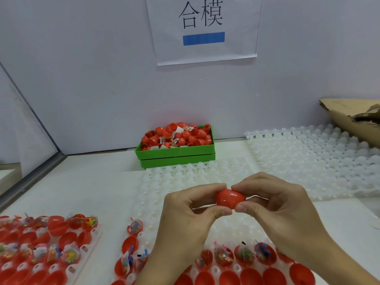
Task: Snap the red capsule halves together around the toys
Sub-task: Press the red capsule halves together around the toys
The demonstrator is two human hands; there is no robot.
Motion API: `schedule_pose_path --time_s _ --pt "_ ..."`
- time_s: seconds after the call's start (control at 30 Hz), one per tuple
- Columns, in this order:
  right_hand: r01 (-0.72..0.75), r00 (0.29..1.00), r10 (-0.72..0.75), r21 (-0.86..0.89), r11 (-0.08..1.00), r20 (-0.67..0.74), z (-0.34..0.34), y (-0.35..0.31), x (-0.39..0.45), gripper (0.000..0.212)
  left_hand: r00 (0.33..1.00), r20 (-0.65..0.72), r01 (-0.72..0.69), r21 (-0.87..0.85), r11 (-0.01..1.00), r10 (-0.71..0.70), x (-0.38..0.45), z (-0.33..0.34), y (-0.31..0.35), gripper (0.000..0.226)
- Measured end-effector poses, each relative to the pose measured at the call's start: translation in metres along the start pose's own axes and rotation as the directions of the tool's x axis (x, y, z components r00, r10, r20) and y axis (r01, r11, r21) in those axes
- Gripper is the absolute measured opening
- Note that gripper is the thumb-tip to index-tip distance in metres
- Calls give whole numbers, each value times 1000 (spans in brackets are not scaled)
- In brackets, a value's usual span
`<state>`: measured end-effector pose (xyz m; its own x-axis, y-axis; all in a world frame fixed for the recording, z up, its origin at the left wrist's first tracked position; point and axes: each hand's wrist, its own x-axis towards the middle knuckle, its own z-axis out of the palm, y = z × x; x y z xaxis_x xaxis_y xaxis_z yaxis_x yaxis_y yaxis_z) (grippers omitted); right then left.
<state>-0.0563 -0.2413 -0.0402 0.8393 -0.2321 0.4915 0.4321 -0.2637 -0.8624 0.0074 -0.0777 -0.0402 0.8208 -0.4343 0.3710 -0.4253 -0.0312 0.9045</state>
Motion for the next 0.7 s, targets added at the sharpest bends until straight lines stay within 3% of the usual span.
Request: schedule_pose_path --time_s 0.23,0.37,0.53,0.7 --pt "-113 994 113 31 993 1 3 2 -3 44 999 -44 -8 138 990 14 0 0 -2 57" --pt "-101 994 103 63 993 -35 5 -1 -2 36 995 -52 -72 214 974 85 -1 1 0 67" --pt "-117 992 120 61 991 -33 3 -4 -2 35 994 -99 -31 75 997 38 -1 4 -3 61" --pt "-99 994 102 96 990 -33 4 -5 -2 28 993 -77 -82 122 989 92 -1 2 -5 60"
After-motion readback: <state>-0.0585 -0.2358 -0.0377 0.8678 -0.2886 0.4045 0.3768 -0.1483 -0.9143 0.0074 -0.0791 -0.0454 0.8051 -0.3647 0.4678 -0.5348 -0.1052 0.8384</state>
